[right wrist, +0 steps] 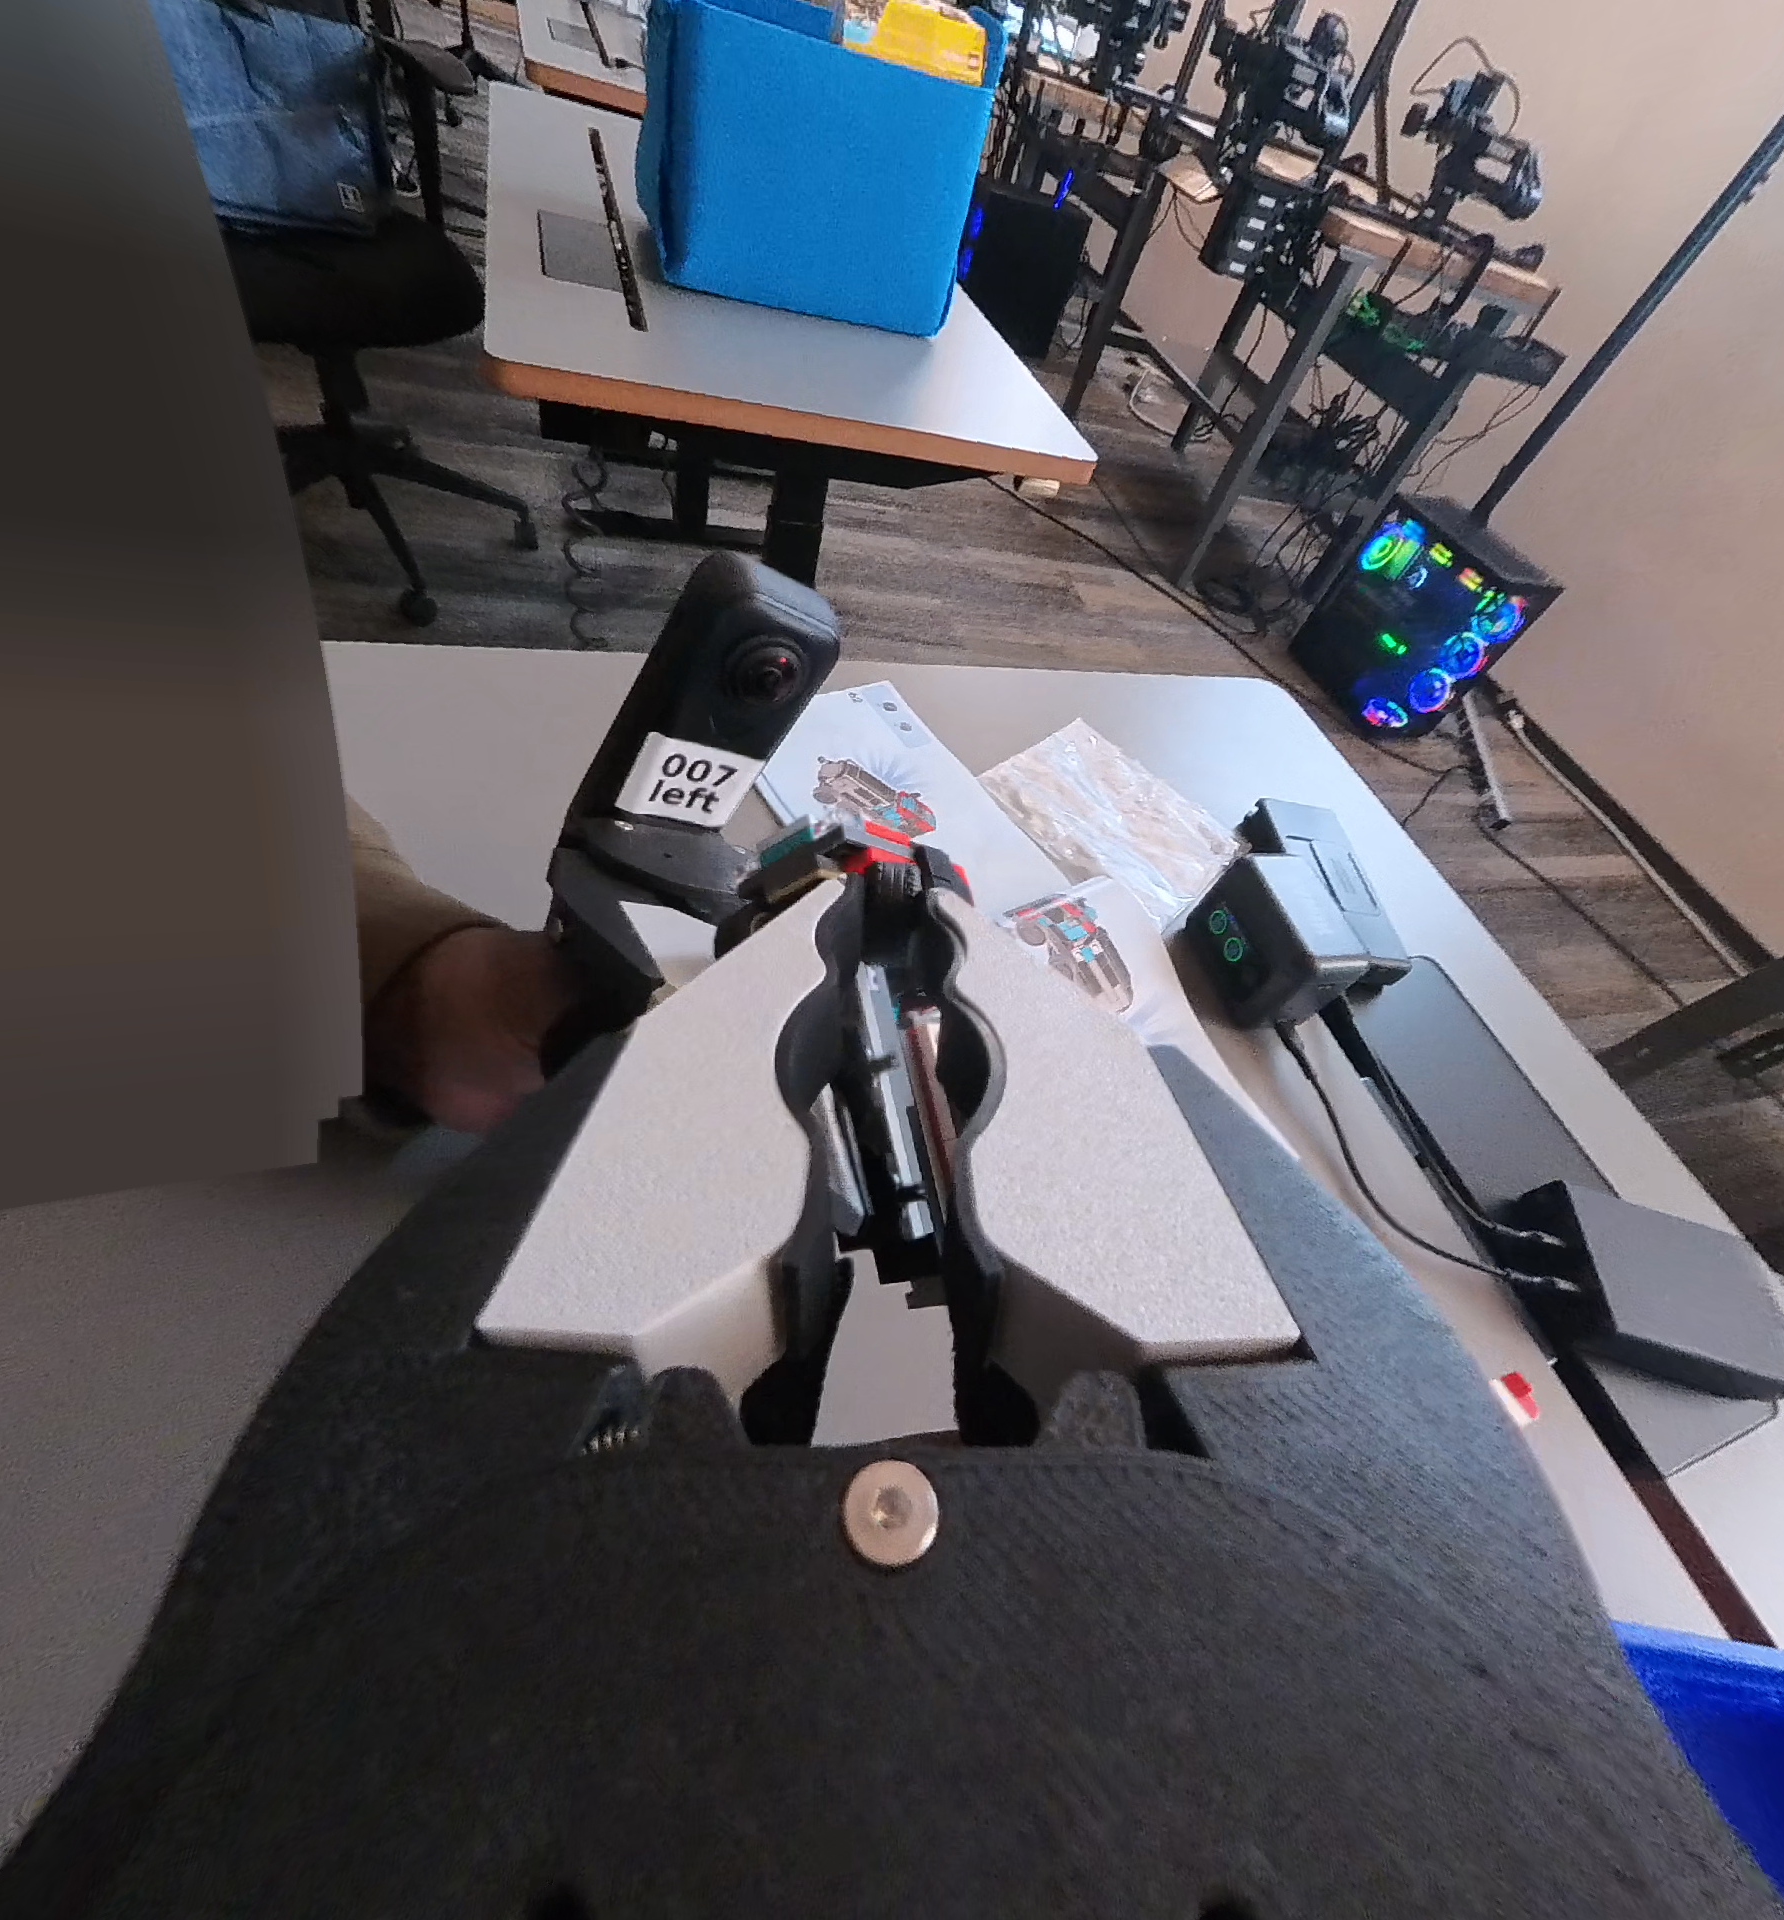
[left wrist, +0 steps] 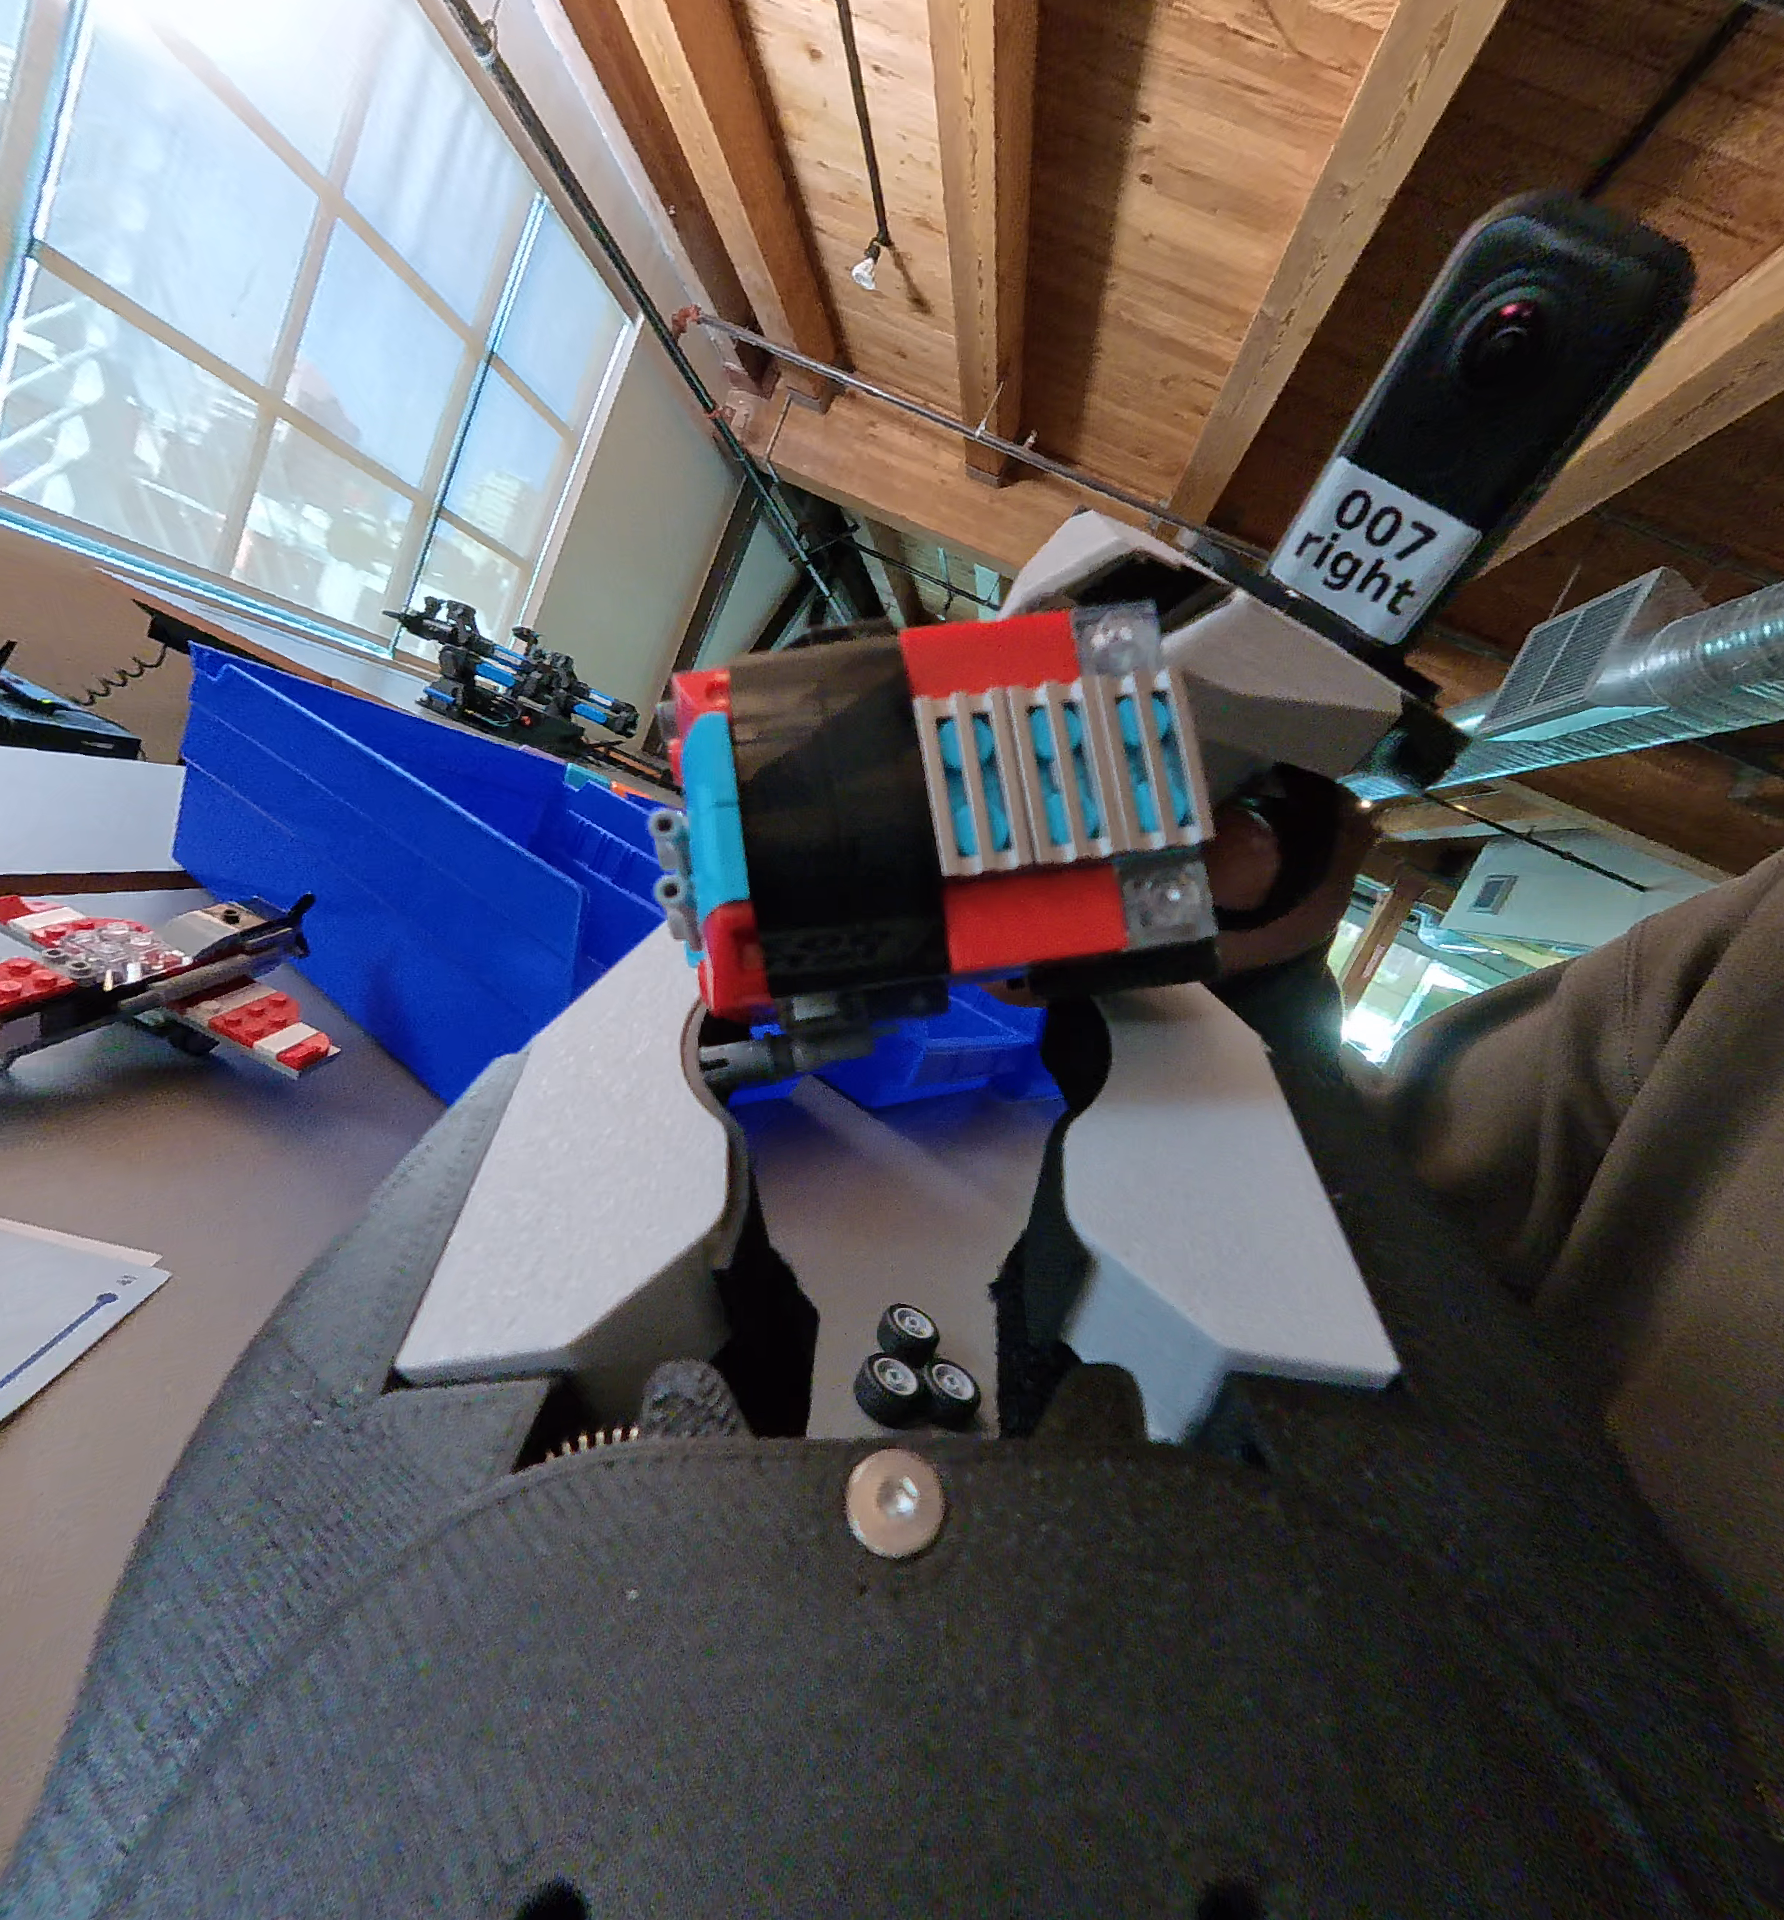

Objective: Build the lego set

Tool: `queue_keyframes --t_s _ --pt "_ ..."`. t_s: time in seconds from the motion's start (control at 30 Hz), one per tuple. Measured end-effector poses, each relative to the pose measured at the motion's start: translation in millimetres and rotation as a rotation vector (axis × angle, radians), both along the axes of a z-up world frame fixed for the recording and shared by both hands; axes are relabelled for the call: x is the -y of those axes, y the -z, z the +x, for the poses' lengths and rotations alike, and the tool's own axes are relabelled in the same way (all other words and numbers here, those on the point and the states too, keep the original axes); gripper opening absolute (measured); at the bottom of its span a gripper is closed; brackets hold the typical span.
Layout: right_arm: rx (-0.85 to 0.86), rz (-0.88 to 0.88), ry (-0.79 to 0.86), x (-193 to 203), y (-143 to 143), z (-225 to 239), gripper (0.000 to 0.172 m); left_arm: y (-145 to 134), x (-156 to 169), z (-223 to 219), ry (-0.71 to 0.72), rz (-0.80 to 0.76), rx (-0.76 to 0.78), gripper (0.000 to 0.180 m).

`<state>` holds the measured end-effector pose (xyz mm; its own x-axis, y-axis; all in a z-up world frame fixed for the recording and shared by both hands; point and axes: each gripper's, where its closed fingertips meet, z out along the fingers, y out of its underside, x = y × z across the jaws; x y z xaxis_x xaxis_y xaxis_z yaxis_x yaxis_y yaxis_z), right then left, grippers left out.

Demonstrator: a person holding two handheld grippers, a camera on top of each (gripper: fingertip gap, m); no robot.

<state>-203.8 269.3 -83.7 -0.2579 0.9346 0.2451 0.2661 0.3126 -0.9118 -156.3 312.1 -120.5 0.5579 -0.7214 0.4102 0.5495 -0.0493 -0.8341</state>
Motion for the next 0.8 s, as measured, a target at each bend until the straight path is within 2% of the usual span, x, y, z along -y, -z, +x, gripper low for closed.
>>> queue_keyframes --t_s 0.27,0.63,0.8 --pt "-0.045 0.04 -0.02 0.2 -0.9 -1.4 0.01 1.0 -2.5 -5.0 -0.054 -0.012 -0.037 0.055" --pt "-0.055 -0.063 -0.016 -2.5 -0.2 -3.7 0.009 5.5 -7.4 -12.5 -0.137 -0.03 -0.108 0.055" --pt "-0.085 -0.045 -0.008 -1.7 -0.6 -5.6 0.01 5.5 -8.4 -16.6 -0.175 -0.033 -0.126 0.056"
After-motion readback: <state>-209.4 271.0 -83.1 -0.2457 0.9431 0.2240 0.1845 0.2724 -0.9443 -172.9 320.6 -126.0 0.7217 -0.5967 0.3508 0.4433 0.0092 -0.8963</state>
